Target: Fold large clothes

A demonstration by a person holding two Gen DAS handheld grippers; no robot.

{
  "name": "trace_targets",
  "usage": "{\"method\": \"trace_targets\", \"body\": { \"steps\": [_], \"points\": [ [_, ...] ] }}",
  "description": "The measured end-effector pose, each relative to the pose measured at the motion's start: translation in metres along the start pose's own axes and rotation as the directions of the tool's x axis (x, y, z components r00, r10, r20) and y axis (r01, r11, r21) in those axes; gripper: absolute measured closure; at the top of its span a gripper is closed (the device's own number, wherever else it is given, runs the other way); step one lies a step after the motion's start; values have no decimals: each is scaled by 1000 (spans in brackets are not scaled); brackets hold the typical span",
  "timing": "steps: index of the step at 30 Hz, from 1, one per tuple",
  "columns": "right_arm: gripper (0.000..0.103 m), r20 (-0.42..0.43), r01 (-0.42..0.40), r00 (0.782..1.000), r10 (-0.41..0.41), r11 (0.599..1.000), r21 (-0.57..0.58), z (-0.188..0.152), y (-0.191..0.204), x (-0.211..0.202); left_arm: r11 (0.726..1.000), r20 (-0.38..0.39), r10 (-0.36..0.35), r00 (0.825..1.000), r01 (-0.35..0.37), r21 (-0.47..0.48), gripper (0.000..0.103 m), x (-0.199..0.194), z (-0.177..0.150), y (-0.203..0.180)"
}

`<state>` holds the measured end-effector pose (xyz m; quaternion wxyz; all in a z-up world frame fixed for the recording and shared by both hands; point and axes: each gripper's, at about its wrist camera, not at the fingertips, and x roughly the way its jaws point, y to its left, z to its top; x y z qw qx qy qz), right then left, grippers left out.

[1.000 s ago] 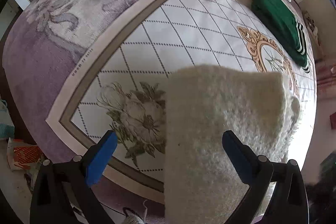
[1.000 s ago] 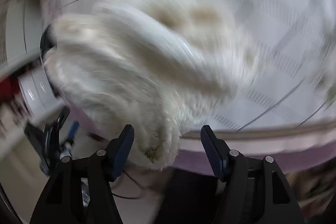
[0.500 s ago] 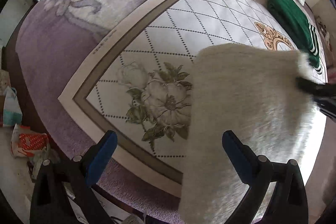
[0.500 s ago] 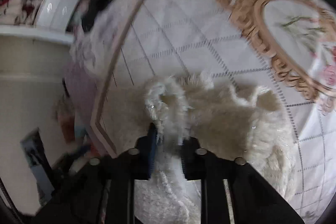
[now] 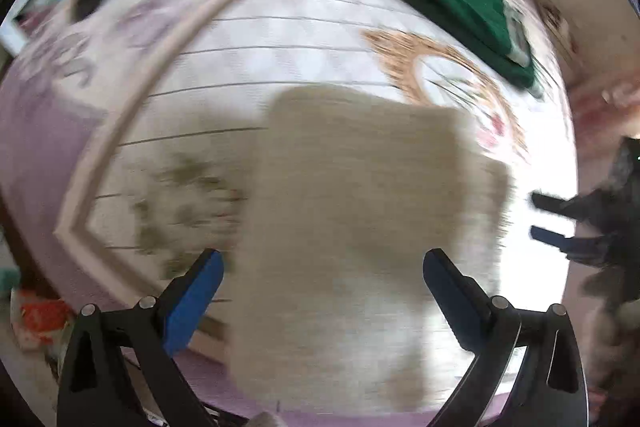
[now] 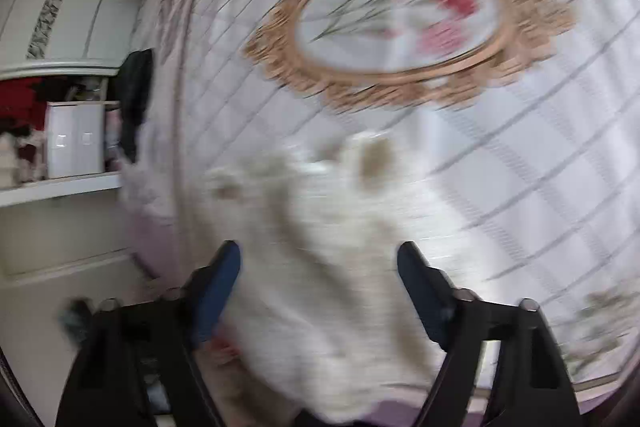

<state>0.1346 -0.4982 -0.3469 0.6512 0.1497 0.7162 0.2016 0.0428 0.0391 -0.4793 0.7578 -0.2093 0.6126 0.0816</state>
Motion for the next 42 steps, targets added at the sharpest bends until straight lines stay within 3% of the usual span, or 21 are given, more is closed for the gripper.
{"method": "trace_targets", "body": {
  "steps": [3, 6, 7, 9, 11, 13, 14, 19, 20, 23, 26, 29, 31, 33, 34, 35, 36, 38, 42],
  "points": [
    [20, -66, 17, 998, -17, 1000, 11, -6, -38, 14, 997, -58, -10, 998, 15, 79, 1, 26, 4, -40],
    [20, -122, -104, 987, 107, 994, 38, -12, -70, 43, 986, -102, 65, 993, -49, 158, 5, 62, 5, -68],
    [20, -131, -136, 982, 139, 990, 35, -13, -76, 50, 979, -88, 105, 991, -88, 184, 13, 67, 5, -72],
    [20, -136, -189, 973, 188, 982, 8, -15, -87, 62, 957, -24, 178, 984, -167, 235, 42, 69, 5, -75],
    [20, -110, -215, 971, 212, 977, -10, -15, -91, 67, 949, 20, 182, 983, -181, 259, 97, 61, 8, -73],
    [42, -91, -230, 969, 228, 973, -4, -17, -94, 68, 957, 21, 147, 989, -148, 251, 98, 51, 13, -69],
    [67, -88, -253, 963, 254, 967, 16, -19, -95, 67, 958, 22, 139, 990, -140, 251, 98, 46, 15, -69],
    [77, -64, -343, 932, 357, 925, 162, -32, -105, 74, 921, 47, 100, 994, -110, 375, 100, 36, 10, -113],
    [77, -63, -349, 930, 363, 922, 168, -34, -105, 74, 912, 29, 48, 998, -55, 408, 103, 37, 6, -127],
    [78, -82, -381, 912, 402, 904, 195, -37, -105, 86, 887, -1, 29, 1000, -26, 462, 103, 52, 2, -150],
    [75, -104, -374, 912, 396, 910, 182, -35, -105, 91, 930, -46, 14, 999, 4, 368, 100, 55, 11, -132],
    [57, -122, -342, 923, 366, 923, 177, -29, -107, 81, 978, -60, 3, 998, 10, 210, 99, 40, 23, -97],
    [42, -97, -285, 949, 301, 947, 147, -29, -105, 61, 993, -37, -13, 999, 17, 120, 98, 21, 29, -66],
    [36, -37, -245, 968, 250, 964, 103, -37, -99, 27, 997, 0, 17, 1000, -17, 79, 72, 4, 29, -46],
    [36, -15, -246, 969, 248, 966, 84, -41, -93, 16, 998, 19, 49, 999, -50, 49, 28, -5, 28, -31],
    [32, -3, -243, 970, 244, 968, 65, -47, -85, 5, 997, 31, 73, 997, -74, 26, 6, -11, 26, -19],
    [26, -3, -234, 972, 235, 971, 43, -54, -74, -2, 995, 53, 98, 994, -98, -7, 7, -17, 23, -3],
    [26, -33, -253, 967, 254, 967, 20, -68, -52, -3, 990, 67, 134, 989, -131, -55, 7, -24, 16, 21],
    [26, -200, -289, 936, 291, 957, 39, -99, -11, 37, 973, 51, 191, 980, -182, -145, 7, -25, -3, 58]
  ]
}}
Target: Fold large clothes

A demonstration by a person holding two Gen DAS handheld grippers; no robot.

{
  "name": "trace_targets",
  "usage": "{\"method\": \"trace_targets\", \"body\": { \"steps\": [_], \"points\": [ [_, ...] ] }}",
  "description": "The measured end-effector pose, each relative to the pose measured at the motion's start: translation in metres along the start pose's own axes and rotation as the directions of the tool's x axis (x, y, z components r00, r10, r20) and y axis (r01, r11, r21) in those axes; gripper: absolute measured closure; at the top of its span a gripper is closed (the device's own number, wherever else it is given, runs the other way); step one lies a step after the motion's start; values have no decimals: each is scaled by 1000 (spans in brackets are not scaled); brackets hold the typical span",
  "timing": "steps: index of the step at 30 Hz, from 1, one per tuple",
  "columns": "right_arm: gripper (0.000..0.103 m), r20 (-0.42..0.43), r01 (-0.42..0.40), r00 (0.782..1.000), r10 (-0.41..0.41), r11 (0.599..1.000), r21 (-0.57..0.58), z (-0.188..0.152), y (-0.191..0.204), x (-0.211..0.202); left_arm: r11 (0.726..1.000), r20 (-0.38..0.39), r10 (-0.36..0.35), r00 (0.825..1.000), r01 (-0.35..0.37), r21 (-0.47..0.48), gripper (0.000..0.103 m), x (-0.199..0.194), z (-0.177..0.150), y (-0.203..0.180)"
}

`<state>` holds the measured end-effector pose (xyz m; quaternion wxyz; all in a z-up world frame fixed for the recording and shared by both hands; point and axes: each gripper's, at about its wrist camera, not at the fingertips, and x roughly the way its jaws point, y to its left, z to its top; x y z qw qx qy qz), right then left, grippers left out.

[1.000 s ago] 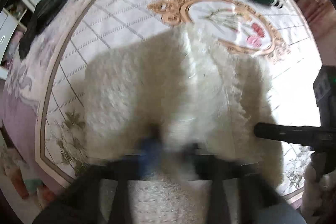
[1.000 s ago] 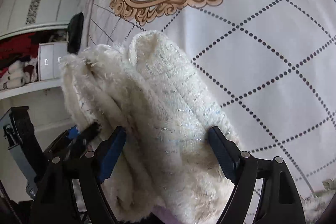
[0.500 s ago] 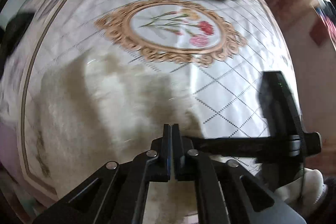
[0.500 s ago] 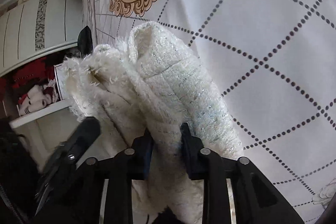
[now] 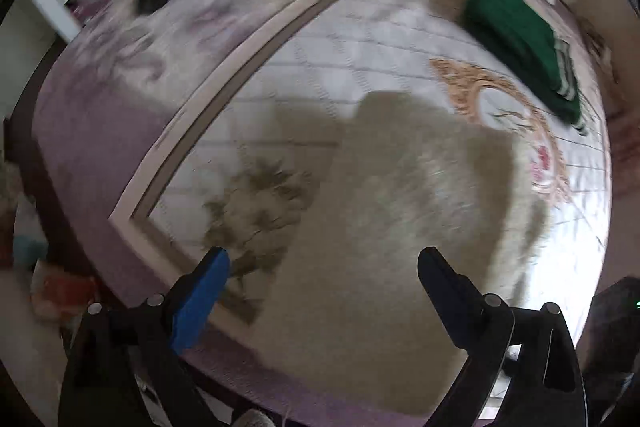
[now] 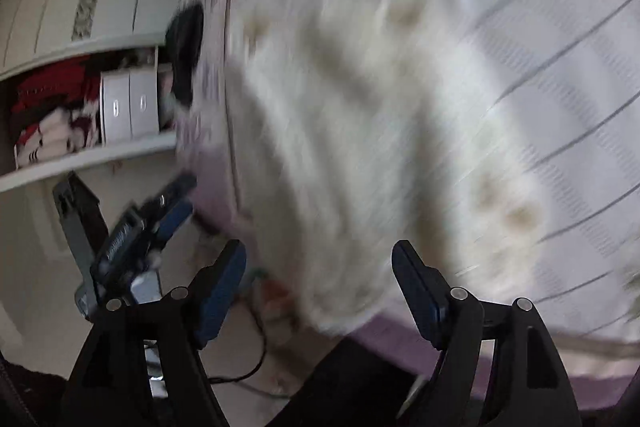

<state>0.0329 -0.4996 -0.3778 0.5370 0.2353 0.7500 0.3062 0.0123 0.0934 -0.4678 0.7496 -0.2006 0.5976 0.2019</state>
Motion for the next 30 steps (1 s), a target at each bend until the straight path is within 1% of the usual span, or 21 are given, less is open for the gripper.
{"method": "trace_targets", "body": {
  "steps": [2, 4, 5, 6, 7, 9, 10, 11, 12, 14, 15, 16, 17, 19, 20, 22, 24, 25, 27, 28, 30],
  "points": [
    [26, -111, 44, 993, -42, 999, 12, -6, 4, 41, 999, -10, 31, 999, -31, -25, 7, 3, -7, 15],
    [28, -166, 72, 984, -70, 997, 4, -9, 4, 73, 998, -18, 50, 999, -51, -37, 7, 6, -14, 26],
    [63, -152, 87, 985, -84, 996, 14, -10, 4, 81, 998, -22, 53, 998, -54, -41, 7, 8, -18, 30],
    [91, -147, 101, 985, -96, 995, 27, -9, 5, 85, 997, -24, 54, 998, -55, -45, 7, 8, -19, 34],
    [91, -121, 105, 988, -98, 993, 54, -8, 6, 79, 997, -26, 57, 998, -58, -48, 7, 8, -22, 39],
    [92, 0, 105, 994, -106, 992, 64, -9, 23, 45, 997, -29, 55, 998, -56, -52, 7, 7, -26, 45],
    [92, 53, 85, 995, -88, 994, 64, -10, 33, 24, 997, -28, 53, 998, -54, -53, 7, 8, -28, 48],
    [92, 92, 97, 991, -101, 994, 55, -12, 40, 9, 997, -32, 54, 998, -56, -51, 7, 11, -29, 49],
    [92, 121, 144, 982, -147, 989, 31, -12, 45, 0, 997, -40, 55, 998, -57, -49, 7, 14, -30, 49],
    [92, 139, 313, 940, -312, 950, 18, -9, 34, -3, 998, -44, 57, 997, -58, -31, 7, 22, -32, 43],
    [92, 104, 370, 922, -374, 927, 60, -5, 13, 3, 998, -55, 54, 997, -55, -13, 7, 26, -32, 39],
    [92, 85, 398, 910, -405, 913, 90, -1, -5, 8, 999, -61, 47, 997, -48, -3, 7, 29, -32, 36],
    [91, 48, 396, 914, -403, 911, 115, 2, -20, 13, 999, -69, 35, 997, -34, 10, 7, 32, -32, 32],
    [89, -4, 348, 936, -352, 923, 163, 8, -37, 13, 1000, -75, 4, 997, -3, 18, 7, 36, -32, 26],
    [83, -13, 308, 951, -310, 935, 175, 10, -37, 6, 1000, -81, -15, 997, 17, 19, 7, 38, -31, 23],
    [65, -14, 311, 950, -312, 942, 127, 11, -29, -9, 998, -84, -62, 995, 62, 2, 7, 42, -27, 19],
    [26, 76, 353, 931, -356, 934, 48, 9, -24, -48, 989, -93, -149, 984, 146, -38, 7, 50, -21, 15],
    [20, 135, 374, 918, -372, 927, 13, 13, -20, -63, 977, -106, -210, 972, 204, -69, 7, 58, -17, 12],
    [18, 201, 411, 895, -399, 911, -20, 25, -18, -81, 950, -129, -305, 943, 292, -109, 7, 76, -9, 3],
    [18, 218, 417, 889, -402, 908, -25, 35, -26, -85, 942, -138, -329, 934, 315, -112, 7, 82, -6, -1],
    [18, 206, 375, 909, -362, 927, -27, 62, -40, -87, 923, -164, -385, 908, 374, -95, 7, 102, 1, -15]
  ]
}}
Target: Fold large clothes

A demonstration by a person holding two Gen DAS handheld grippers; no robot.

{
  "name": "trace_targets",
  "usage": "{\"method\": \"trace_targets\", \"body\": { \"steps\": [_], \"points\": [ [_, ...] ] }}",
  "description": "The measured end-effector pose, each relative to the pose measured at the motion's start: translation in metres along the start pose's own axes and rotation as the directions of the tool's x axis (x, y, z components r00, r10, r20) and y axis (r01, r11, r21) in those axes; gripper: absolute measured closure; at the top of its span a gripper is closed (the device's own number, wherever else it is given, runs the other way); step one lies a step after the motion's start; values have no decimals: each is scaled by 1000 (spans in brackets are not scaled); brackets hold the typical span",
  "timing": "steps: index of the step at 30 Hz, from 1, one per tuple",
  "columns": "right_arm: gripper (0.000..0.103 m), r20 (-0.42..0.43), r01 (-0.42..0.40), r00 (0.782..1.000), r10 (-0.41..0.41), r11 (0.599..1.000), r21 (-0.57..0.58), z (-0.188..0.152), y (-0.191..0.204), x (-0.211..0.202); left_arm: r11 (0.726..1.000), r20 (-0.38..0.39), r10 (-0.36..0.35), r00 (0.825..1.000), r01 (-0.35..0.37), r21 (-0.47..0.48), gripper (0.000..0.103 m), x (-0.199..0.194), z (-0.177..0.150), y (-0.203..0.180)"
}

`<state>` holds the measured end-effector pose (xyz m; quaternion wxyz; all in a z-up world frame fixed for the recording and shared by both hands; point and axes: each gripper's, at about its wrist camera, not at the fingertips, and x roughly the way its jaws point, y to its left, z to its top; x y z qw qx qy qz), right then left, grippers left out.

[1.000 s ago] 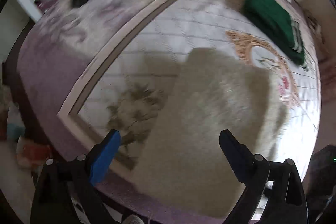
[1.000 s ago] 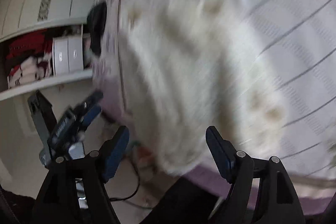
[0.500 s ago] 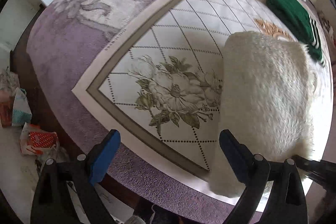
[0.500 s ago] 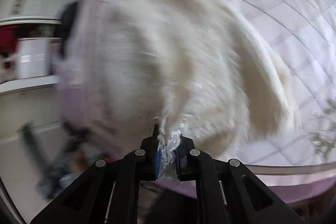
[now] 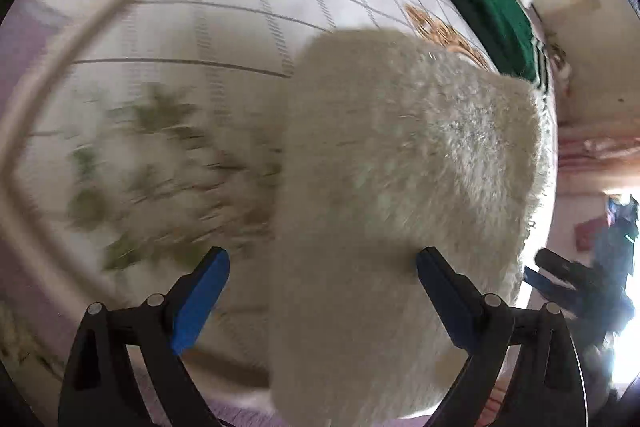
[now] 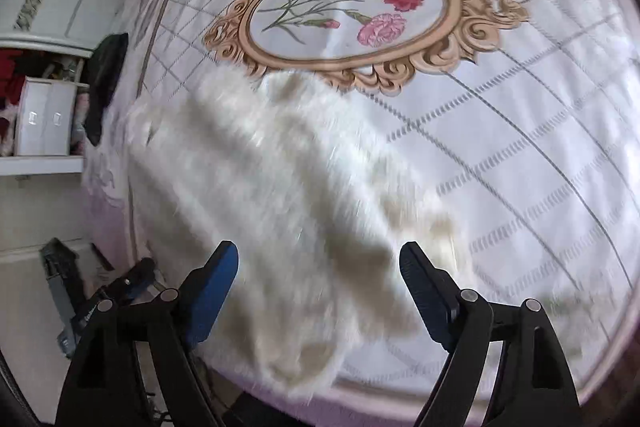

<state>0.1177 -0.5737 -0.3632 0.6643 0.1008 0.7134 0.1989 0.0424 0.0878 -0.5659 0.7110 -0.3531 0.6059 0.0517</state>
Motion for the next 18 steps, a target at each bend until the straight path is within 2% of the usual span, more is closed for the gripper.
{"method": "trace_targets", "body": {
  "steps": [3, 4, 5, 6, 7, 9, 11, 13, 15, 18],
  "points": [
    [18, -53, -68, 996, 66, 997, -26, 33, -9, 38, 996, -21, -89, 996, 90, 27, 4, 18, 9, -9],
    [18, -66, -82, 995, 79, 995, -55, 38, -9, 54, 996, -13, -78, 997, 79, 35, 4, 21, 11, -12],
    [12, -84, -94, 993, 88, 993, -77, 42, -6, 69, 996, 1, -81, 997, 81, 42, 4, 21, 12, -14],
    [1, -114, -132, 986, 121, 987, -94, 45, -6, 79, 995, 17, -86, 996, 85, 48, 4, 20, 13, -16],
    [0, -143, -160, 979, 144, 981, -110, 45, -6, 90, 995, 38, -85, 996, 83, 57, 4, 16, 13, -20],
    [0, -182, -165, 973, 141, 979, -122, 52, 2, 102, 995, 64, -75, 995, 70, 68, 5, 11, 13, -26],
    [1, -212, -147, 971, 112, 976, -158, 52, 13, 105, 995, 78, -59, 995, 52, 87, 5, 7, 15, -35],
    [24, -231, -212, 957, 174, 966, -148, 49, 19, 101, 994, 100, -40, 994, 30, 103, 5, 2, 19, -47],
    [52, -219, -203, 959, 178, 974, -98, 45, 20, 96, 992, 117, -13, 993, -2, 126, 5, -3, 24, -57],
    [64, -167, -212, 964, 205, 977, -25, 38, 21, 81, 984, 135, 7, 991, -31, 177, 5, -10, 33, -73]
  ]
}}
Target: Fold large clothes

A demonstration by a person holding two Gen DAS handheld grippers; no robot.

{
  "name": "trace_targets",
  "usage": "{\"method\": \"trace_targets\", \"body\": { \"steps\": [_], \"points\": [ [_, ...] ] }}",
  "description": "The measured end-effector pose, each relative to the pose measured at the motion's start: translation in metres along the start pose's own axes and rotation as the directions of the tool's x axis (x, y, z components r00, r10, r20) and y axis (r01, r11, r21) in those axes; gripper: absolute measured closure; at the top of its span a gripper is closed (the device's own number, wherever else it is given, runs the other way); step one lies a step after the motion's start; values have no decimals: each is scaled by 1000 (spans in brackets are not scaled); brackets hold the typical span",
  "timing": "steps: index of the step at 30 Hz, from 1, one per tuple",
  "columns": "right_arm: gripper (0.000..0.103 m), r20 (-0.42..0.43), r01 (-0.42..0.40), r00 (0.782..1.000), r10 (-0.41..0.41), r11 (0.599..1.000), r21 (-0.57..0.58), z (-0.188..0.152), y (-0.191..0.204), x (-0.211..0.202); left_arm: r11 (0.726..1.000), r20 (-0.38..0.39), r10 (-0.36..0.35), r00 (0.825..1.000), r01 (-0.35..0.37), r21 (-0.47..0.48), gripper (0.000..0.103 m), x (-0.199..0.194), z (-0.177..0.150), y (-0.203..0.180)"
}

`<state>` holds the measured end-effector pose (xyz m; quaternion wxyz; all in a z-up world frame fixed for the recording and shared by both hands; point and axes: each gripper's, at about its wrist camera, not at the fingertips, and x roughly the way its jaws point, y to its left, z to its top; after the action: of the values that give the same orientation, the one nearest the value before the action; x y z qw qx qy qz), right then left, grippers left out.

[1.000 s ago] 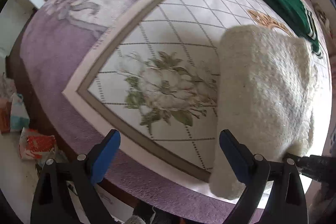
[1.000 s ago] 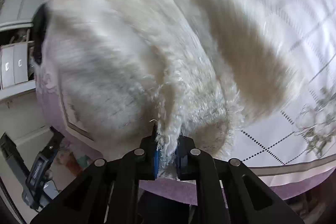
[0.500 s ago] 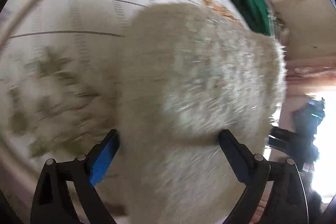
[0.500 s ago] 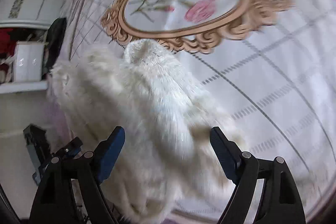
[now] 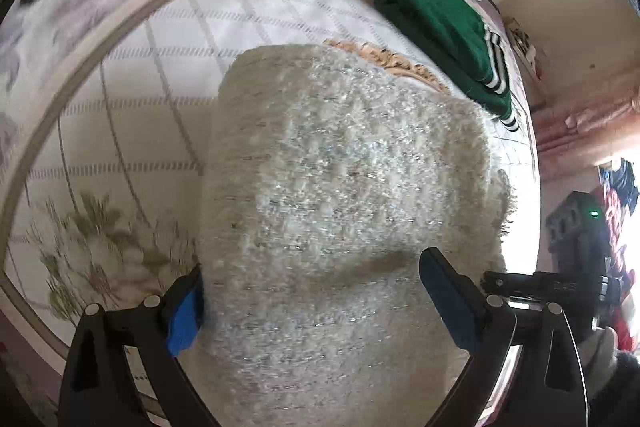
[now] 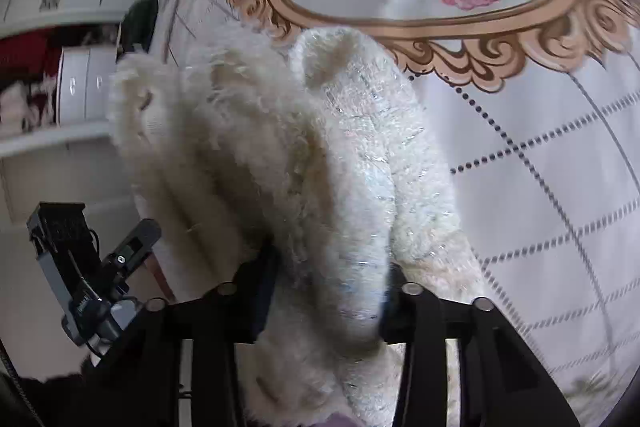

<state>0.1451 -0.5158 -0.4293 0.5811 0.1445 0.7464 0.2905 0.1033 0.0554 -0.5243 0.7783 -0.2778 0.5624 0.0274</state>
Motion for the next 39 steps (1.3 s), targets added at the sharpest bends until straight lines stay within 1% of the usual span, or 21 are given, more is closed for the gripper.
{"method": "trace_targets", "body": {
  "steps": [2, 4, 5, 6, 7, 8, 9, 10, 13, 14, 16, 17, 18, 19, 20, 21, 24, 27, 30, 34, 39],
  "points": [
    [65, 38, -1, 999, 1, 1000, 12, -7, 9, -10, 999, -16, 23, 1000, -22, 37, 5, 5, 9, -4],
    [49, 32, 50, 998, -50, 999, 2, -6, 5, -10, 998, -53, 47, 998, -44, 53, 5, 18, 15, 3],
    [32, 23, 82, 996, -83, 997, 9, -7, -2, -9, 997, -77, 54, 996, -49, 60, 5, 27, 17, 9],
    [26, 22, 135, 991, -135, 991, 19, -6, -12, -10, 997, -91, 43, 995, -38, 61, 5, 32, 20, 12],
    [23, 31, 133, 990, -134, 991, 29, -6, -20, -12, 998, -104, 24, 994, -18, 63, 5, 35, 21, 14],
    [16, 37, 119, 992, -120, 992, 35, -6, -24, -14, 998, -113, 15, 993, -8, 67, 5, 36, 21, 15],
    [9, 42, 138, 989, -139, 990, 28, -6, -28, -14, 997, -125, 6, 992, 4, 79, 4, 38, 22, 15],
    [7, 47, 167, 985, -168, 986, 18, -6, -31, -14, 996, -132, 6, 991, 6, 89, 4, 38, 18, 17],
    [0, 46, 172, 984, -171, 985, -11, -4, -36, -3, 995, -156, -2, 988, 17, 94, 1, 43, 18, 18],
    [0, 30, 154, 988, -153, 988, -13, -1, -43, 2, 996, -158, -6, 987, 20, 87, 1, 43, 18, 18],
    [0, -18, 51, 999, -51, 998, 32, 4, -56, 17, 997, -157, -12, 988, 24, 75, 1, 42, 19, 16],
    [0, 0, 16, 1000, -16, 999, 50, 5, -58, 19, 997, -150, -14, 989, 26, 75, 1, 40, 20, 13],
    [5, 11, -22, 1000, 21, 998, 55, 5, -57, 22, 997, -142, -9, 990, 21, 80, 1, 40, 21, 10],
    [16, 19, -67, 998, 66, 995, 77, 4, -56, 23, 996, -131, 2, 991, 10, 92, 1, 39, 22, 6],
    [46, 26, -138, 990, 136, 983, 122, 1, -56, 25, 994, -117, 20, 993, -7, 110, 1, 37, 22, 0],
    [50, 41, -167, 986, 163, 975, 148, -1, -54, 26, 991, -101, 37, 994, -24, 128, 1, 34, 25, -5],
    [57, 64, -144, 989, 135, 975, 172, -11, -37, 26, 993, -90, 23, 996, -13, 115, 2, 23, 39, -11],
    [59, 91, -176, 983, 160, 960, 218, -16, -23, 18, 994, -93, 3, 996, 8, 112, 2, 11, 62, -17],
    [59, 141, -199, 976, 168, 951, 239, -19, -6, -7, 989, -82, -12, 997, 24, 147, 2, 0, 94, -36],
    [59, 237, -235, 955, 177, 942, 241, -1, 13, -51, 974, -73, -27, 997, 42, 223, 2, -7, 147, -79],
    [60, 343, -265, 923, 173, 933, 245, 57, 19, -115, 952, -39, -66, 997, 75, 298, 2, -2, 231, -148]
  ]
}}
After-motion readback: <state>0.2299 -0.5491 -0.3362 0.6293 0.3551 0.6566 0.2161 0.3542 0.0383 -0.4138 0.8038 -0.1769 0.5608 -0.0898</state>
